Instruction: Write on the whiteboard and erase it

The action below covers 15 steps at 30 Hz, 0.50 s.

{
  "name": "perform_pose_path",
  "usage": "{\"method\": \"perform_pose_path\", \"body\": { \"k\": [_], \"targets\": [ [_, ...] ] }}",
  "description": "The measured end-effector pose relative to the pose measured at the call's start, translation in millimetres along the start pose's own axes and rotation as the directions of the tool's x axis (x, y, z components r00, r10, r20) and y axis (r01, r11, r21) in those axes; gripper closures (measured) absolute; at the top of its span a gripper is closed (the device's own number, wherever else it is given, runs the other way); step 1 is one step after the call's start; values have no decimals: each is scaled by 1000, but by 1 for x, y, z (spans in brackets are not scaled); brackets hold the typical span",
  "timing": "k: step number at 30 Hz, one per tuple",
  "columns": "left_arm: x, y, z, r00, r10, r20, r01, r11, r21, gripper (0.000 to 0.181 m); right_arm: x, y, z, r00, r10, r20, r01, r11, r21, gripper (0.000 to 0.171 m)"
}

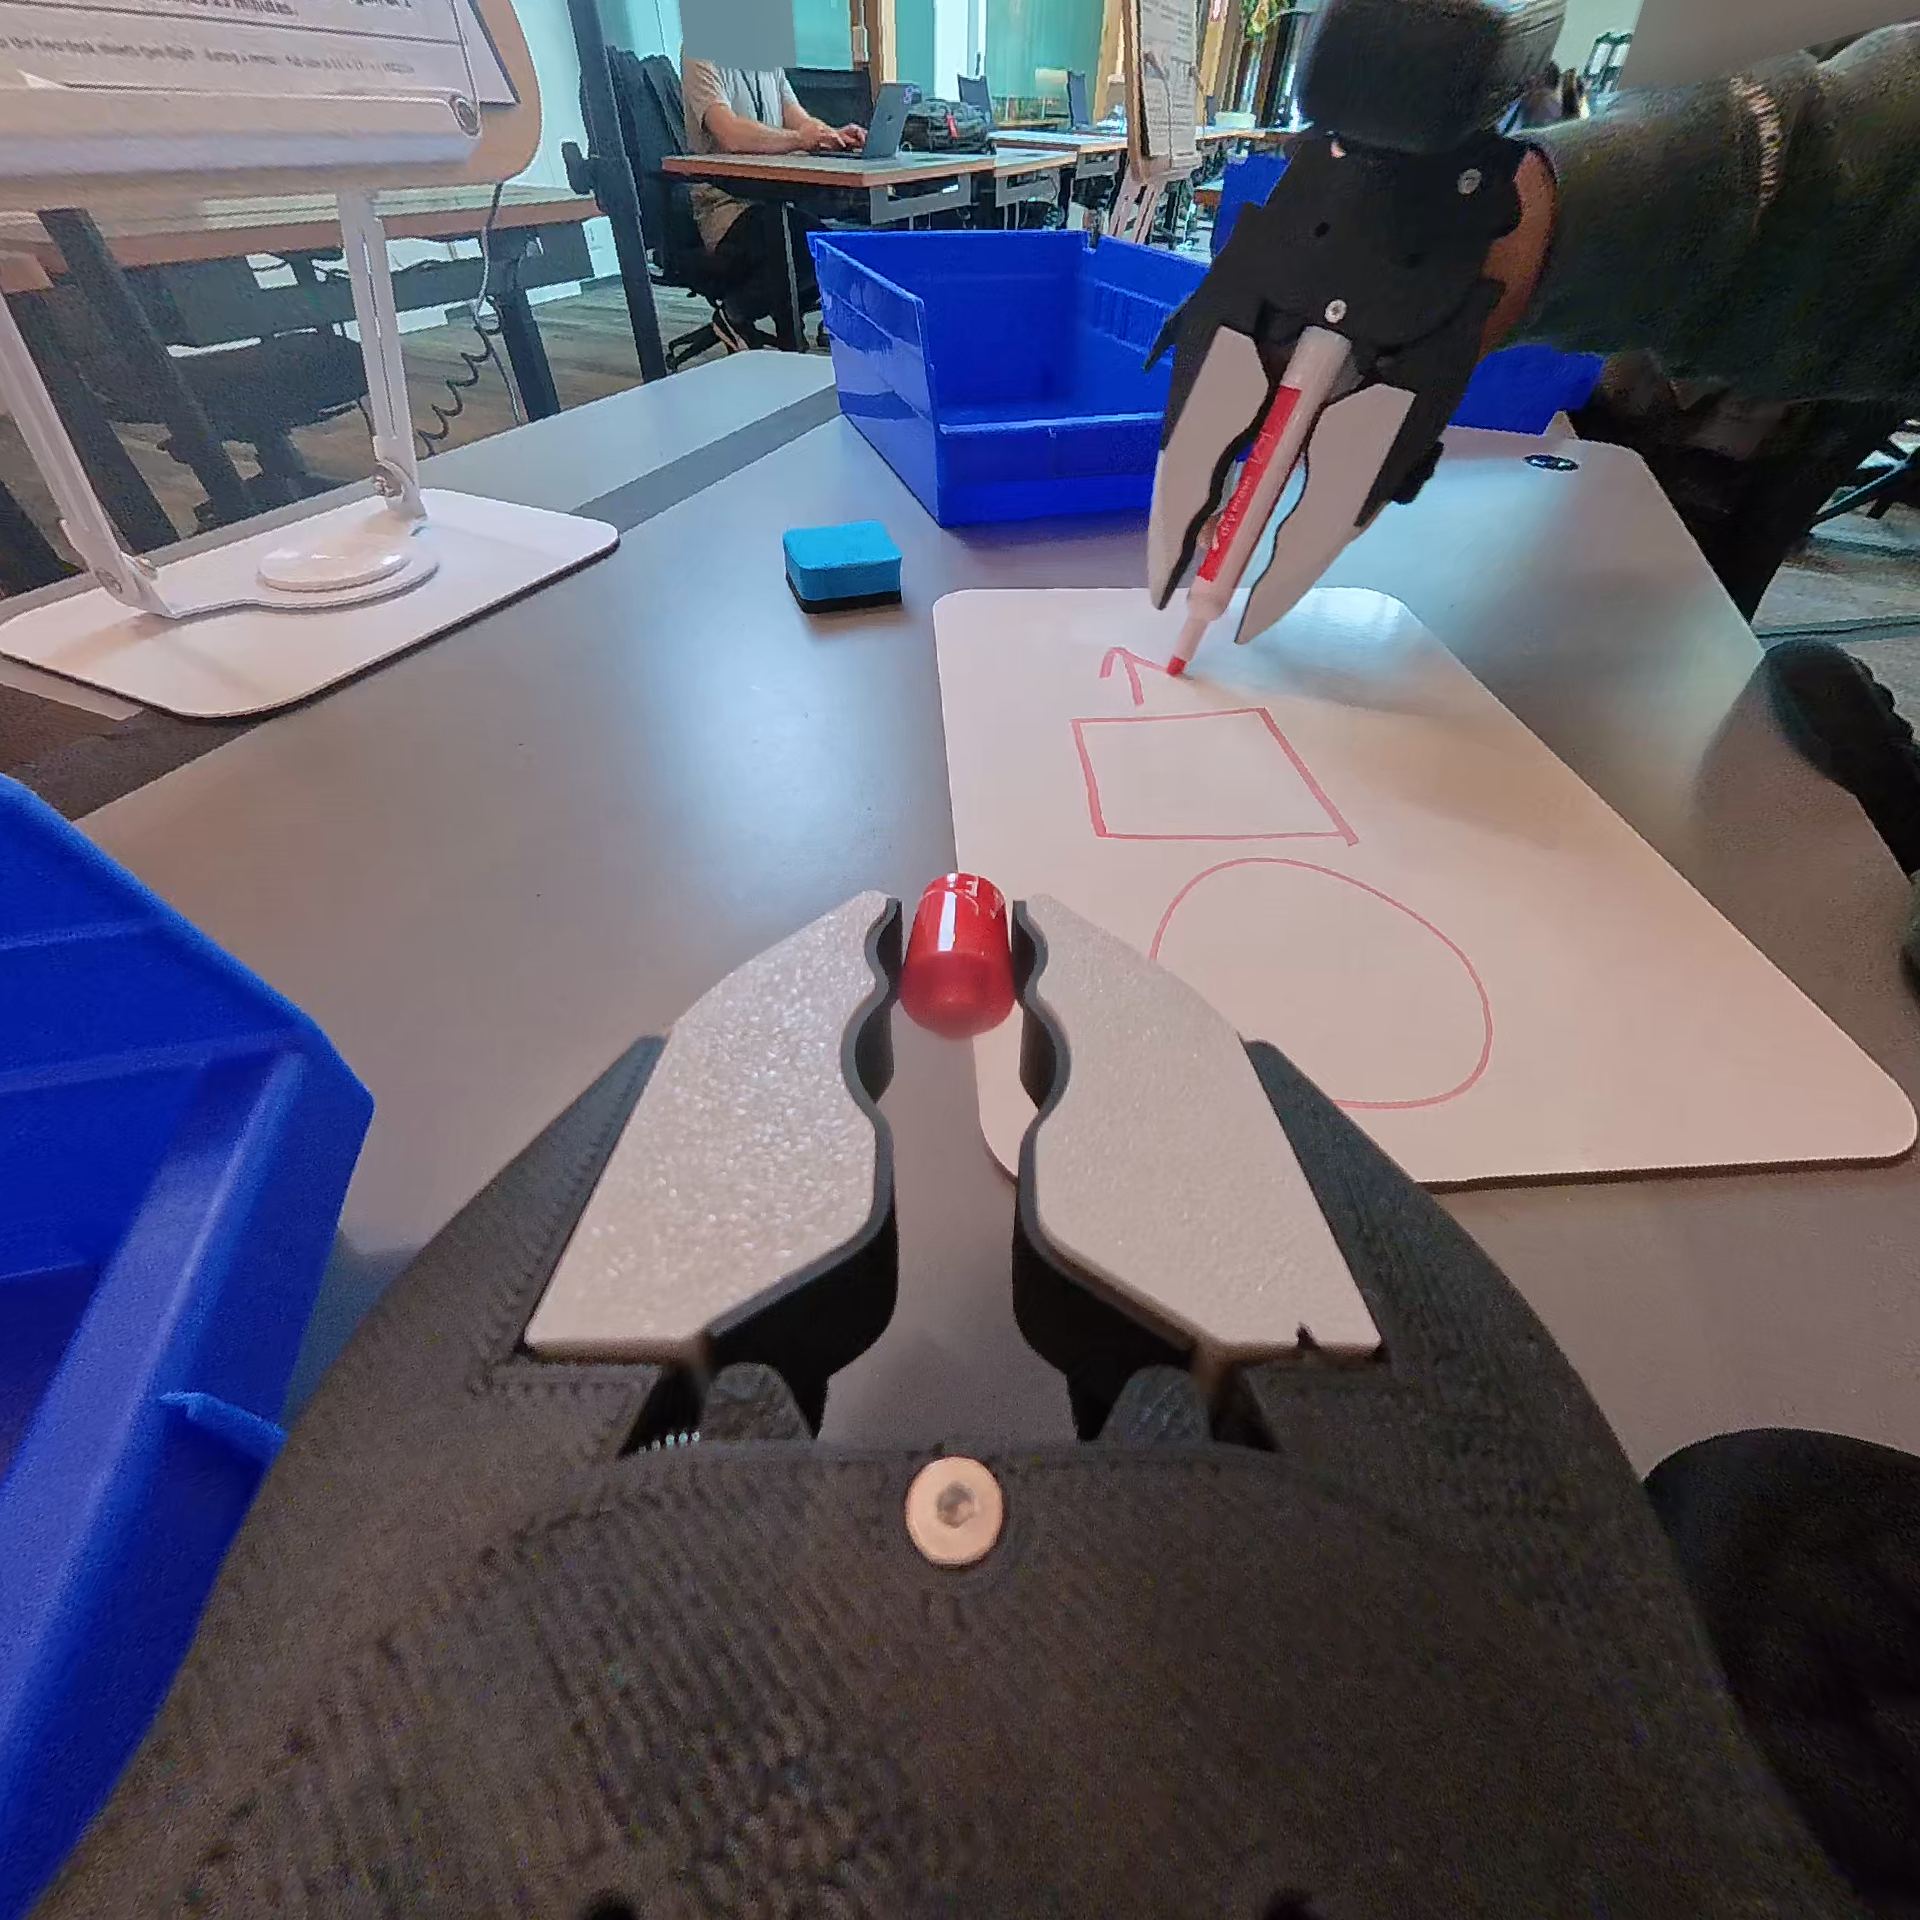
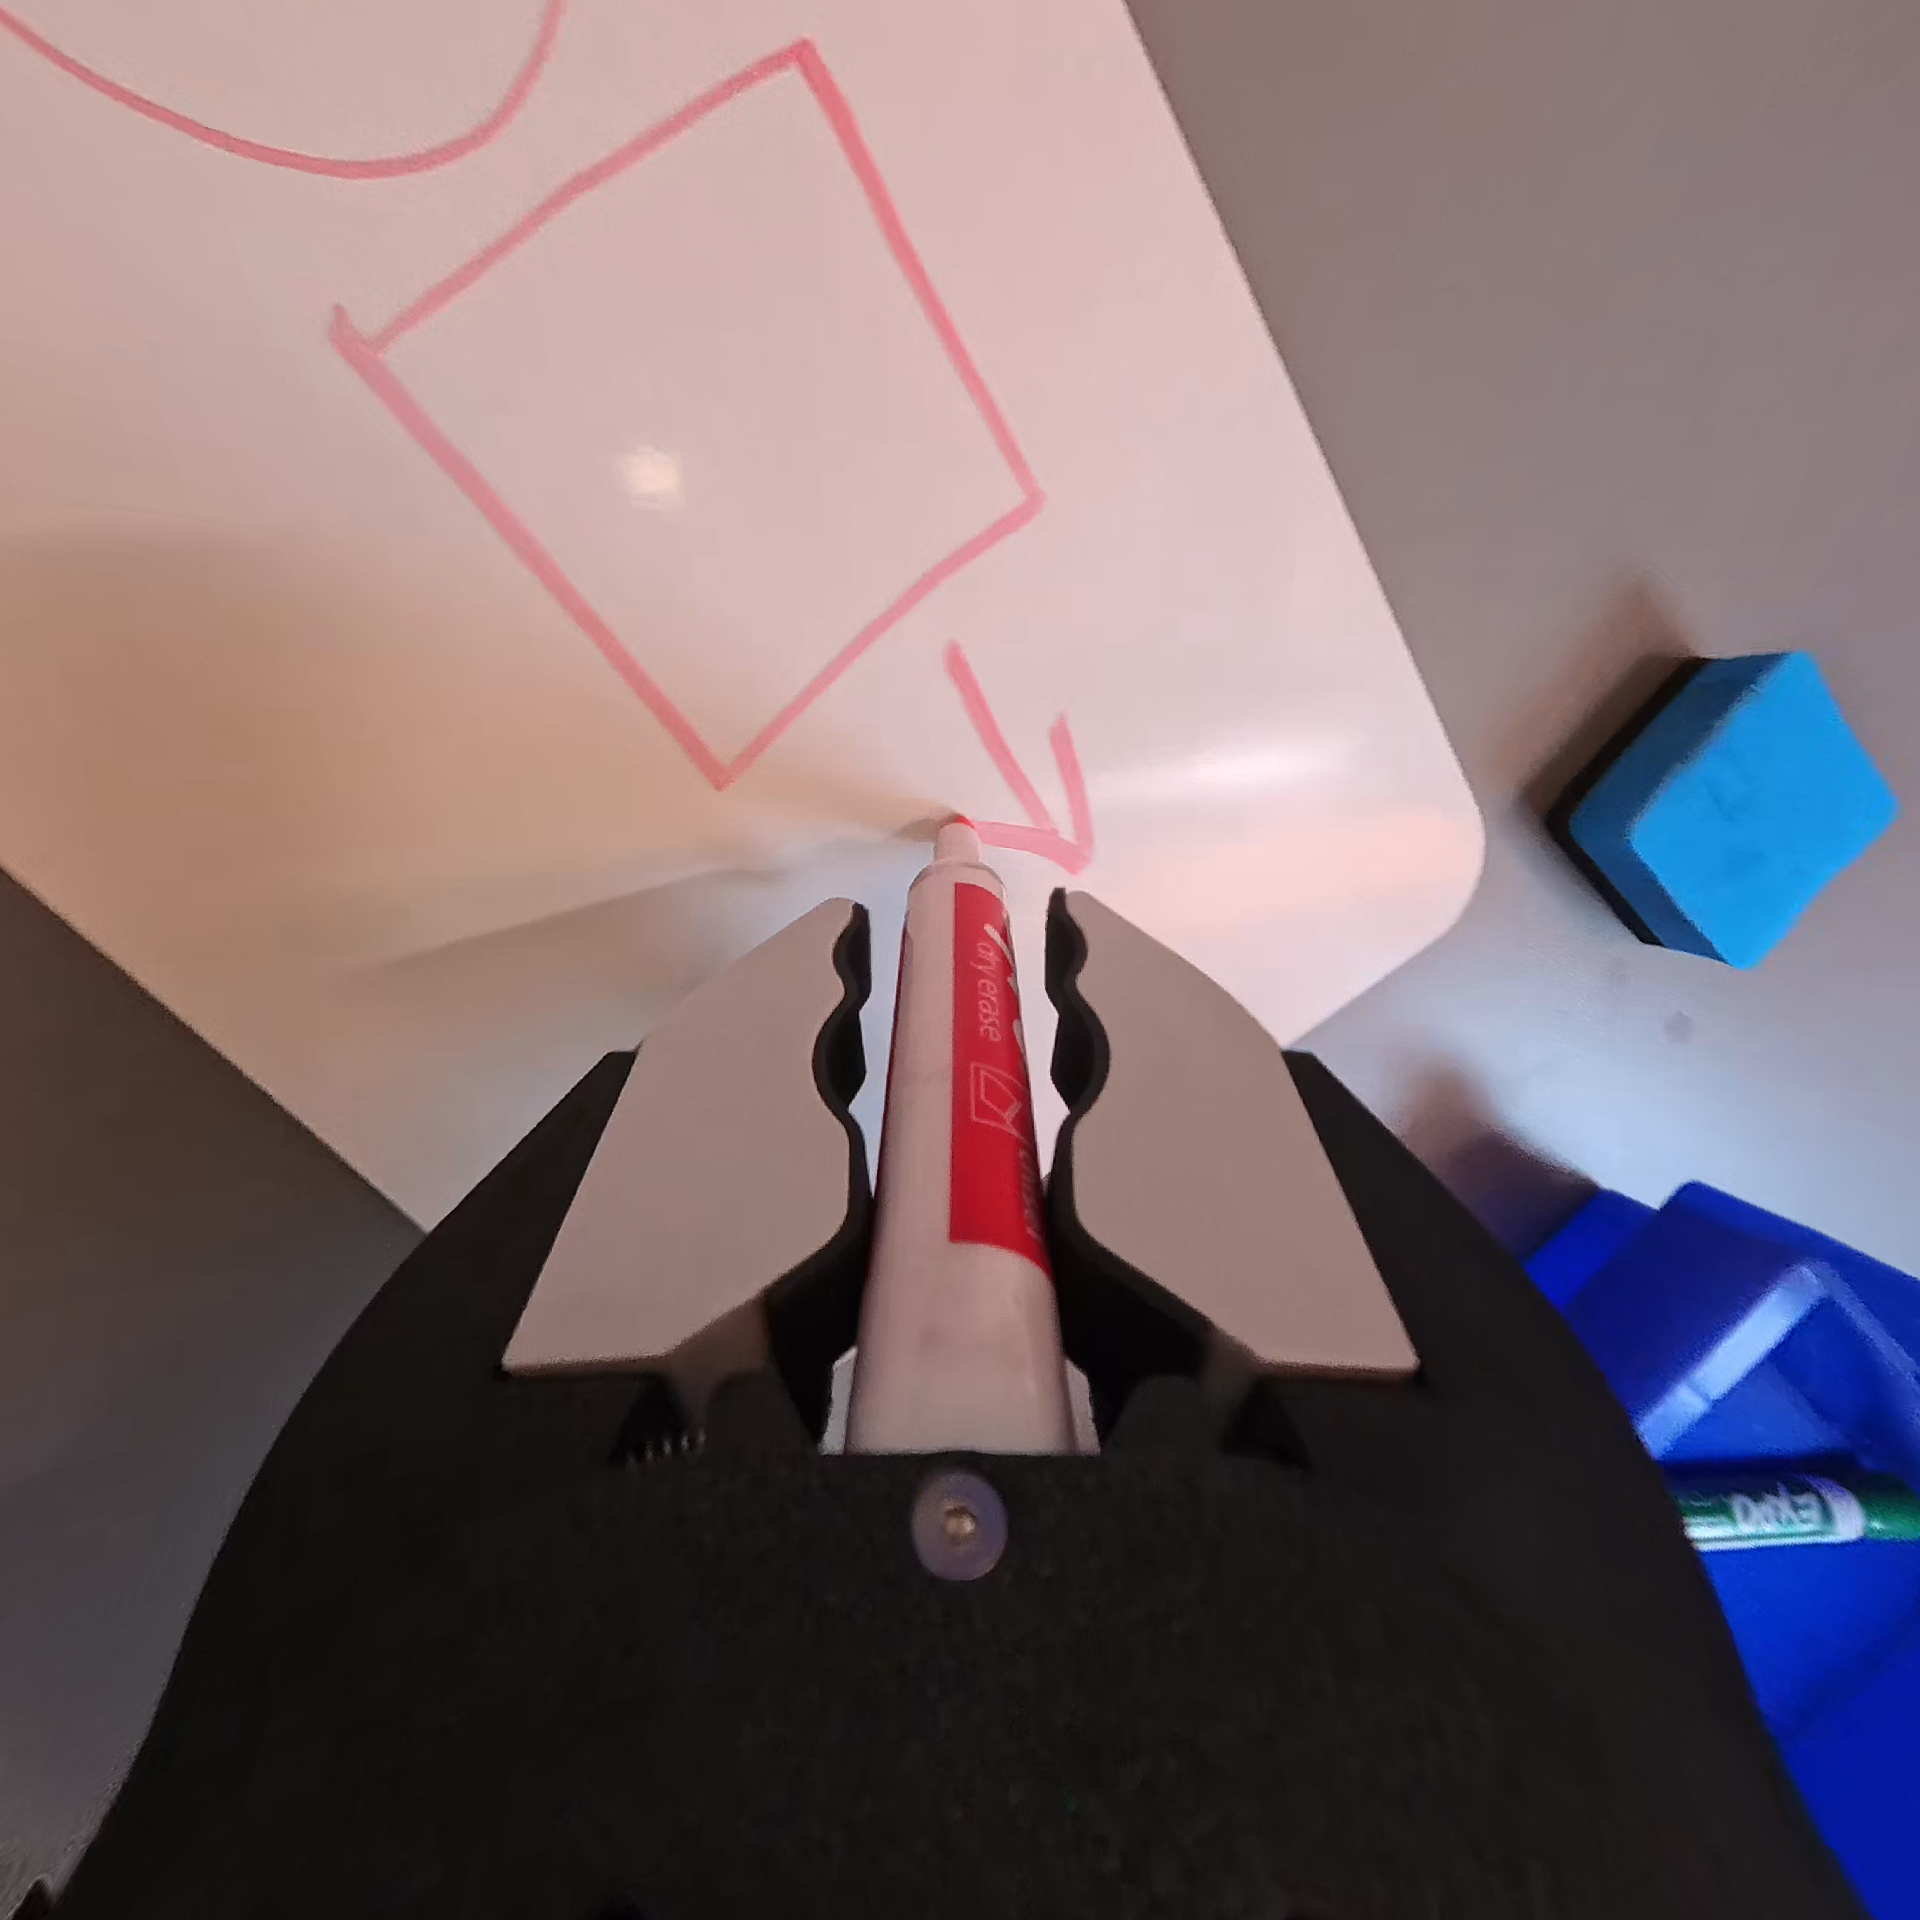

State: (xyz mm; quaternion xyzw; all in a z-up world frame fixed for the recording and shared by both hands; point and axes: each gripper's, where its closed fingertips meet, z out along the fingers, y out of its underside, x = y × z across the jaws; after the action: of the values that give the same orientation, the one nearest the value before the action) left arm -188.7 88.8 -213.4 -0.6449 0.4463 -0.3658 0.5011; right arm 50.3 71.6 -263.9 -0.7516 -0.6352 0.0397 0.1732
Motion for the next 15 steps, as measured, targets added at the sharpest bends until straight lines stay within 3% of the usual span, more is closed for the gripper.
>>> {"method": "perform_pose_path", "body": {
  "k": [3, 8, 15],
  "targets": [
    [0, 0, 0, 1000, 0, -3, 0, 1000, -1, 161, -4, -1, -2, 1000, -8, -2, 8, 1000, 4, 138],
    [1, 0, 1, 1000, 4, -3, -4, 1000, -2, 161, 36, 10, -11, 994, 60, -88, -59, 998, 18, 138],
    [0, 0, 0, 1000, -2, -2, 2, 1000, 0, 161, 56, 10, 2, 993, 83, -87, -82, 996, 18, 138]
  ]
}}
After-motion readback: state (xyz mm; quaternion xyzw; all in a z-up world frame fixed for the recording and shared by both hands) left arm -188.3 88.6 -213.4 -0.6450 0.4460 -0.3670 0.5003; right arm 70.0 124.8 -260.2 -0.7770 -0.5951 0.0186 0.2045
